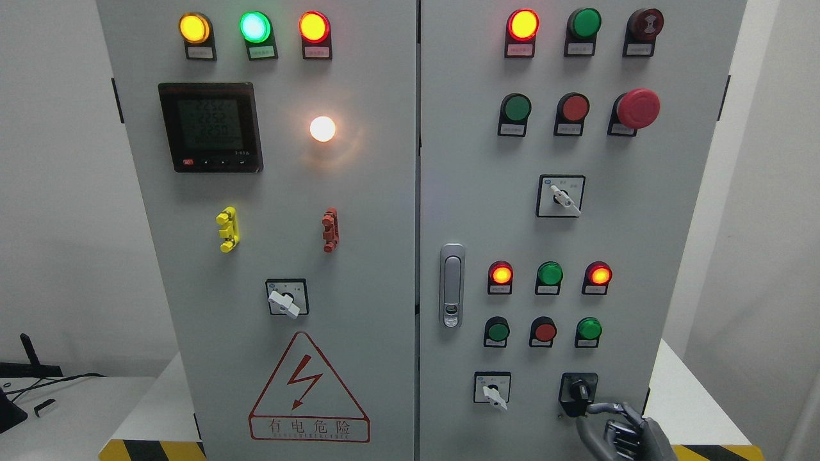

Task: Trip black knob to open circuit
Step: 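Grip the black knob with the right hand and twist it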

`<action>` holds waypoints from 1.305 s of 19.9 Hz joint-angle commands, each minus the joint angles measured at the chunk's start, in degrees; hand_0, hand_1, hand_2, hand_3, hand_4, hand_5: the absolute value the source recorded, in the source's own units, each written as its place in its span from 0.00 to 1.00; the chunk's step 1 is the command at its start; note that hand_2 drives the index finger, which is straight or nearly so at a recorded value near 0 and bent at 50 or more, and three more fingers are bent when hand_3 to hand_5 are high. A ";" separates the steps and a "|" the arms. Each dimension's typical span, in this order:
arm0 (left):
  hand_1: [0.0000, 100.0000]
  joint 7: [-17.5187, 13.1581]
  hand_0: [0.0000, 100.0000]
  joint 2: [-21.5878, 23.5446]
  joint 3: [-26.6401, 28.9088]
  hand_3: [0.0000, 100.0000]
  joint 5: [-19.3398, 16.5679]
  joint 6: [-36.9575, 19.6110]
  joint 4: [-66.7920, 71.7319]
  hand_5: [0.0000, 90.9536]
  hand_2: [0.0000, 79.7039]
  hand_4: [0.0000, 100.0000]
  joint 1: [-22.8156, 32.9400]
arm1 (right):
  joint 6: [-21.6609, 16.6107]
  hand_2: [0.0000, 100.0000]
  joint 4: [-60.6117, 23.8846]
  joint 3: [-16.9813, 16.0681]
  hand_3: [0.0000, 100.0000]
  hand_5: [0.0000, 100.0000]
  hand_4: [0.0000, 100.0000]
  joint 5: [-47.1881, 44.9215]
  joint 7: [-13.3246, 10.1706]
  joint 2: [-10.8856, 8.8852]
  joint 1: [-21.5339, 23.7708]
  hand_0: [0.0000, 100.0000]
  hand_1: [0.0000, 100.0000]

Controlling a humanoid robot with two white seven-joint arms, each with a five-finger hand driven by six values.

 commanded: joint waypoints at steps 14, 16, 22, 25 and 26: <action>0.39 0.03 0.12 0.01 0.00 0.00 -1.76 0.03 0.00 0.00 0.00 0.00 0.00 | -0.15 0.46 2.07 2.46 1.00 0.92 1.00 -0.01 -1.09 1.29 -1.35 0.26 0.72; 0.39 0.03 0.12 0.01 0.00 0.00 -1.76 0.03 0.00 0.00 0.00 0.00 0.00 | -0.15 0.46 2.07 2.46 1.00 0.92 1.00 -0.01 -1.09 1.29 -1.36 0.26 0.72; 0.39 0.03 0.12 0.01 0.00 0.00 -1.76 0.03 0.00 0.00 0.00 0.00 0.00 | -0.15 0.46 1.37 4.21 1.00 0.92 1.00 -0.10 -1.09 1.65 -1.36 0.26 0.72; 0.39 0.03 0.12 0.01 0.00 0.00 -1.76 0.03 0.00 0.00 0.00 0.00 0.00 | -0.15 0.46 1.10 4.31 1.00 0.92 1.00 -0.01 -1.09 1.73 -1.36 0.26 0.73; 0.39 0.03 0.12 0.01 0.00 0.00 -1.76 0.03 0.00 0.00 0.00 0.00 0.00 | -0.15 0.46 1.10 4.31 1.00 0.92 1.00 -0.10 -1.09 1.65 -1.36 0.26 0.73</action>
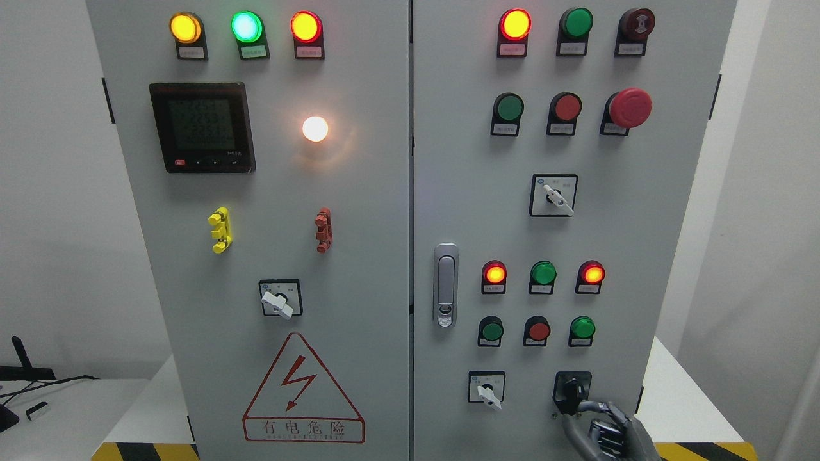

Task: Trip black knob to open circuit

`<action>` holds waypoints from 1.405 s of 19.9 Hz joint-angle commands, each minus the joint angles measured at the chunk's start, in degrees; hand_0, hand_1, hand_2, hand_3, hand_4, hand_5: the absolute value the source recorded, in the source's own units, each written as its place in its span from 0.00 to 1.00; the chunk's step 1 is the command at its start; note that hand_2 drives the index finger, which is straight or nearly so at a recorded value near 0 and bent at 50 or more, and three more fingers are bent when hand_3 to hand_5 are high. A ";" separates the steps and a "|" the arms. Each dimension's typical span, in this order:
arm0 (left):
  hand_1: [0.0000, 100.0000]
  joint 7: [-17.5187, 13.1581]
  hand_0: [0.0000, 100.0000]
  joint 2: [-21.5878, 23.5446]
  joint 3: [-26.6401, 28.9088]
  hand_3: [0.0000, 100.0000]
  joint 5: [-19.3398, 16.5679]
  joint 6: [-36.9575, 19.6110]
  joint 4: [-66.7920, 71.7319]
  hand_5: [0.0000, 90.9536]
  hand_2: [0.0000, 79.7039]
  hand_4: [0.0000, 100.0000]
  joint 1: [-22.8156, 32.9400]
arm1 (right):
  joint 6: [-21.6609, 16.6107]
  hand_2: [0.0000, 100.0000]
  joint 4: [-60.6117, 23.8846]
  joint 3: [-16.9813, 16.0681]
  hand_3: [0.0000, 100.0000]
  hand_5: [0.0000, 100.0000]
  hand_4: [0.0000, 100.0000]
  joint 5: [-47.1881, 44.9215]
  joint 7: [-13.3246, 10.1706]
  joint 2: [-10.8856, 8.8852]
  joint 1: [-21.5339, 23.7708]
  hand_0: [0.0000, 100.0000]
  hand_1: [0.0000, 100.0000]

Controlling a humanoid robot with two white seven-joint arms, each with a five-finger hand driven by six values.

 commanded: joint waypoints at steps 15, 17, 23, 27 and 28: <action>0.39 0.03 0.12 0.01 0.00 0.00 -1.76 0.03 0.00 0.00 0.00 0.00 0.00 | -0.16 0.45 -0.33 0.79 1.00 0.92 1.00 0.11 0.11 0.74 0.08 0.26 0.73; 0.39 0.03 0.12 0.01 0.00 0.00 -1.76 0.03 0.00 0.00 0.00 0.00 0.00 | -0.16 0.44 -0.33 0.71 1.00 0.92 1.00 0.11 0.11 0.74 0.17 0.26 0.73; 0.39 0.03 0.12 0.01 0.00 0.00 -1.76 0.03 0.00 0.00 0.00 0.00 0.00 | -0.16 0.44 -0.42 0.62 1.00 0.92 1.00 0.11 0.11 0.65 0.26 0.26 0.73; 0.39 0.03 0.12 0.01 0.00 0.00 -1.76 0.03 0.00 0.00 0.00 0.00 0.00 | -0.16 0.44 -0.42 0.62 1.00 0.92 1.00 0.20 0.11 0.65 0.35 0.26 0.73; 0.39 0.03 0.12 -0.08 0.00 0.00 -1.76 0.03 0.00 0.00 0.00 0.00 0.00 | -0.16 0.44 -0.42 0.62 1.00 0.92 1.00 0.20 0.11 0.65 0.35 0.26 0.73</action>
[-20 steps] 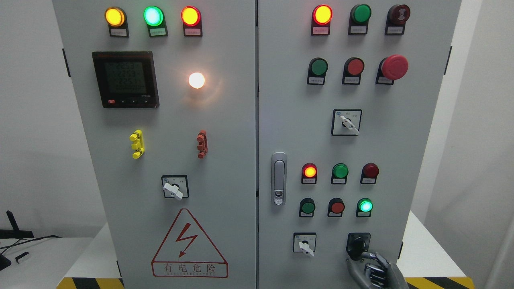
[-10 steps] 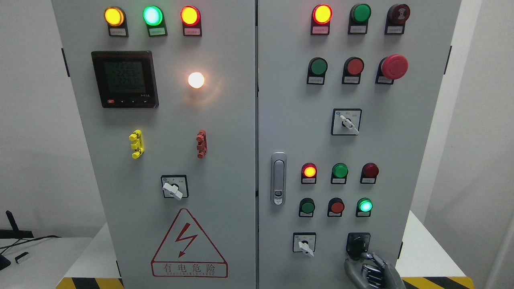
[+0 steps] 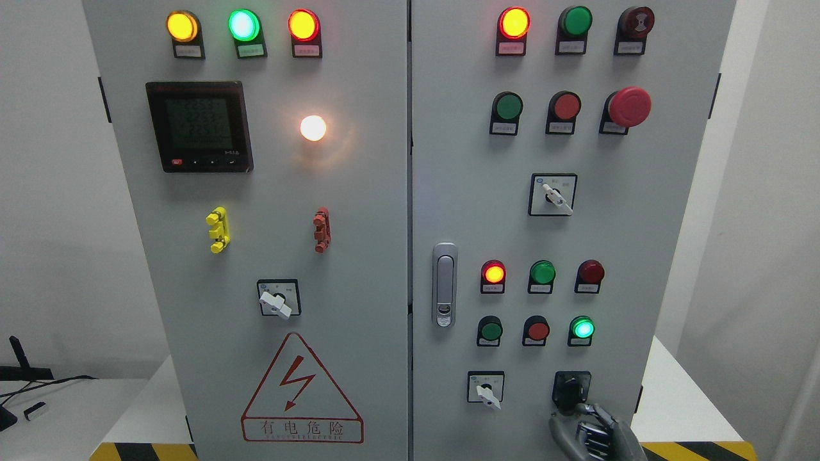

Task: Trip black knob to open circuit

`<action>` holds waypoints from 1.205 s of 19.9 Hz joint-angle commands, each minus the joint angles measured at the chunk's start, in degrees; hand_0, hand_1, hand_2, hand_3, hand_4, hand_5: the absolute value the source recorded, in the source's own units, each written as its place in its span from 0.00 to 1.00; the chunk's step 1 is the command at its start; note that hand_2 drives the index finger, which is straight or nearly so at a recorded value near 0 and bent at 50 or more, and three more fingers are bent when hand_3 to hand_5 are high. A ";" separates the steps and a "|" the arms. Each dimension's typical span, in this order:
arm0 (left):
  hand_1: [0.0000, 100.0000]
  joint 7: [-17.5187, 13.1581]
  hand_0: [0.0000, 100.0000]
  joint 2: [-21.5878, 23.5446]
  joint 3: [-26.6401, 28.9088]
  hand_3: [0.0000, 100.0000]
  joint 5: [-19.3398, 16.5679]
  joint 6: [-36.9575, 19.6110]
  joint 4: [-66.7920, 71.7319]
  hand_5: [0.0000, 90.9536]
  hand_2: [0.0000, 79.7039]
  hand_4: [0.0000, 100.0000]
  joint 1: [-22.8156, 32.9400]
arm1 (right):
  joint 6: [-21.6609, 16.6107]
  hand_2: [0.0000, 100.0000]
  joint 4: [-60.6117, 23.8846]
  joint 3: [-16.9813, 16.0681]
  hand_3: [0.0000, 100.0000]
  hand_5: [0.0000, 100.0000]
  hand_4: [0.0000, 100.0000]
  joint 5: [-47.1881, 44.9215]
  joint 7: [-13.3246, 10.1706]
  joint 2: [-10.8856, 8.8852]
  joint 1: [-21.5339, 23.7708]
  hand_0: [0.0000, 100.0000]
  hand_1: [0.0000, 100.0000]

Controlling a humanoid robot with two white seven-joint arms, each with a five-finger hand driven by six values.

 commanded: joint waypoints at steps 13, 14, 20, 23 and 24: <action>0.39 0.03 0.12 -0.07 0.00 0.00 -1.76 0.03 0.00 0.00 0.00 0.00 0.00 | -0.06 0.44 -0.04 -1.62 1.00 0.92 1.00 0.07 0.00 0.01 0.81 0.26 0.73; 0.39 0.03 0.12 0.01 0.00 0.00 -1.76 0.03 0.00 0.00 0.00 0.00 0.00 | -0.06 0.44 -0.04 -1.80 1.00 0.92 1.00 0.07 0.00 -0.08 0.90 0.26 0.73; 0.39 0.03 0.12 0.01 0.00 0.00 -1.76 0.03 0.00 0.00 0.00 0.00 0.00 | -0.15 0.44 0.05 -3.82 1.00 0.90 1.00 0.07 0.26 -0.08 1.87 0.28 0.72; 0.39 0.03 0.12 0.01 0.00 0.00 -1.76 0.03 0.00 0.00 0.00 0.00 0.00 | -0.15 0.45 0.05 -4.44 1.00 0.89 1.00 0.07 0.44 -0.17 2.13 0.28 0.71; 0.39 0.03 0.12 -0.07 0.00 0.00 -1.76 0.03 0.00 0.00 0.00 0.00 0.00 | -0.24 0.45 0.05 -4.61 1.00 0.89 1.00 0.07 0.44 -0.26 2.22 0.28 0.71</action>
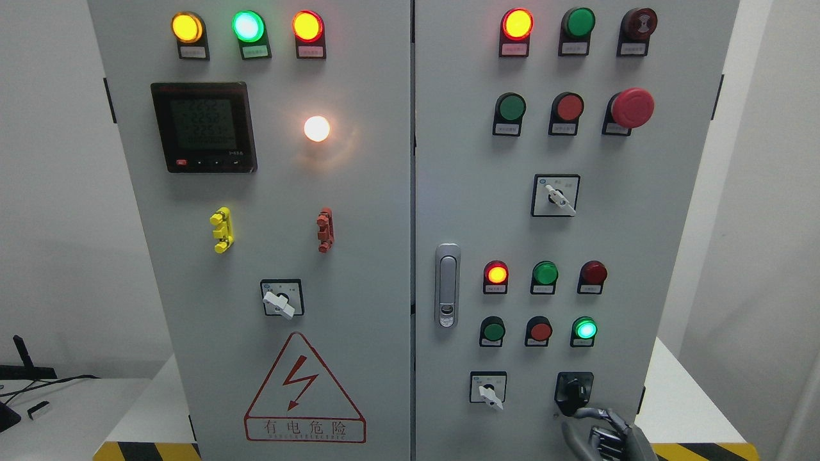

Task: Trip black knob to open circuit

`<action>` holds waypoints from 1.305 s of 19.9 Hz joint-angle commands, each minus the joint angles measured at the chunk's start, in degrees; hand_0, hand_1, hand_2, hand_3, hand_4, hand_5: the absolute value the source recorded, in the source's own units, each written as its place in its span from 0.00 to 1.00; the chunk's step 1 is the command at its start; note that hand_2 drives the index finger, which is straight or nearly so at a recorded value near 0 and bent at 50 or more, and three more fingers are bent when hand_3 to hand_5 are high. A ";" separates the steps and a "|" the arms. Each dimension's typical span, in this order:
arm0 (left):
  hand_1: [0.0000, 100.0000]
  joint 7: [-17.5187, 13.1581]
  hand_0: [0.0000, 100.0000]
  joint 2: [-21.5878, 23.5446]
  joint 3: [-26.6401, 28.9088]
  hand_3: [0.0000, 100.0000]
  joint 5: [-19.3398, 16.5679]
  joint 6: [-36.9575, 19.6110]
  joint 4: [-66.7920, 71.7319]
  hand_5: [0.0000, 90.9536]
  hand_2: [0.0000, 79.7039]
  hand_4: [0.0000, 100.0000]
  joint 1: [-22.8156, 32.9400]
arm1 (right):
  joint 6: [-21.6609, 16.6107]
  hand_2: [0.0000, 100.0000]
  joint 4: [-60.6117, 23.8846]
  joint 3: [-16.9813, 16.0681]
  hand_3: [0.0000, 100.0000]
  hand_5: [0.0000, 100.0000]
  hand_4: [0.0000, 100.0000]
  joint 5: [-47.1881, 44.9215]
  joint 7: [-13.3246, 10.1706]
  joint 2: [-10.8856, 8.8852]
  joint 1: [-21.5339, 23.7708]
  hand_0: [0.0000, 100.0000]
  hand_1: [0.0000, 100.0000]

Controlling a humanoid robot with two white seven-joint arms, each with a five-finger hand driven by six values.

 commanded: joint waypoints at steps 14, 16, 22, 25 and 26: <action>0.39 0.03 0.12 0.02 0.00 0.00 -1.76 0.03 0.00 0.00 0.00 0.00 0.00 | -0.54 0.47 -3.60 -9.24 0.91 0.83 0.85 -0.69 2.34 -0.65 6.18 0.33 0.64; 0.39 0.03 0.12 0.02 0.00 0.00 -1.76 0.03 0.00 0.00 0.00 0.00 0.00 | -0.54 0.47 -5.18 -9.94 0.86 0.80 0.82 -0.96 3.21 -0.92 7.85 0.35 0.59; 0.39 0.03 0.12 -0.06 0.00 0.00 -1.76 0.03 0.00 0.00 0.00 0.00 0.00 | -0.63 0.38 -9.05 -12.31 0.61 0.52 0.53 -1.39 5.32 -0.65 11.81 0.30 0.37; 0.39 0.03 0.12 0.02 0.00 0.00 -1.76 0.03 0.00 0.00 0.00 0.00 0.00 | -0.54 0.32 -11.16 -14.34 0.49 0.39 0.40 -5.25 8.05 -0.91 14.09 0.18 0.23; 0.39 0.03 0.12 0.02 0.00 0.00 -1.76 0.03 0.00 0.00 0.00 0.00 0.00 | -0.54 0.30 -12.04 -14.78 0.46 0.37 0.38 -6.57 8.14 -1.44 14.97 0.13 0.19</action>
